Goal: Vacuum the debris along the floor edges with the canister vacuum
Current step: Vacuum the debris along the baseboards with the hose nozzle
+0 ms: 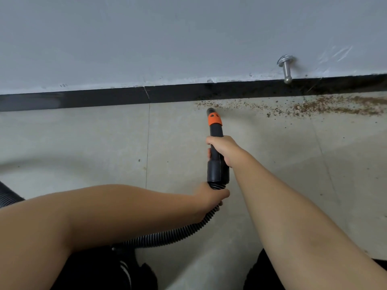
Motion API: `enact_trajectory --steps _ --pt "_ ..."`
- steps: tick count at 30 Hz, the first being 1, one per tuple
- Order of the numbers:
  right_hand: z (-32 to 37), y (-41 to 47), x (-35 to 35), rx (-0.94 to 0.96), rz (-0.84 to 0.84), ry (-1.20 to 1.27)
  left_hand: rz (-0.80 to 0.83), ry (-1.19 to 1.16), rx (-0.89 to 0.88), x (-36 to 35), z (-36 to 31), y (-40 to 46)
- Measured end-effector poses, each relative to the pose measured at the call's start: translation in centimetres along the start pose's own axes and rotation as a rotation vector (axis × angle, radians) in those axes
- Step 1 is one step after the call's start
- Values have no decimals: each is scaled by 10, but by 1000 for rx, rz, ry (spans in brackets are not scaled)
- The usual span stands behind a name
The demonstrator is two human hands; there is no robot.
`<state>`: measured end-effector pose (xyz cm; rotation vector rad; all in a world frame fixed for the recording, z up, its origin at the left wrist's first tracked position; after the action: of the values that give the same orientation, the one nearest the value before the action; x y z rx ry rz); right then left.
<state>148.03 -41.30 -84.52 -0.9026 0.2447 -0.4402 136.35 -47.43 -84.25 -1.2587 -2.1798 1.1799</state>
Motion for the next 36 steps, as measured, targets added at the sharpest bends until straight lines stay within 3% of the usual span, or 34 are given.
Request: enact_trajectory --steps 15,36 --pt "4 7 90 14 -162 16 77 -72 -25 -60 -25 39" --pt "13 25 -29 30 139 -140 -131 -222 5 9 11 22"
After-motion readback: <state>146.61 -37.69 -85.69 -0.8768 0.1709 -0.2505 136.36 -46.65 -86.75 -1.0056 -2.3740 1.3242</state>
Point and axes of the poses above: each hand's wrist, its own y-axis towards the middle knuckle, its own x-axis out of the back of the hand, z = x × y, the point moved 10 cm from there along y, towards the middle knuckle, and after that the axes turned 8 degrees about z, right-handed, at the moved point
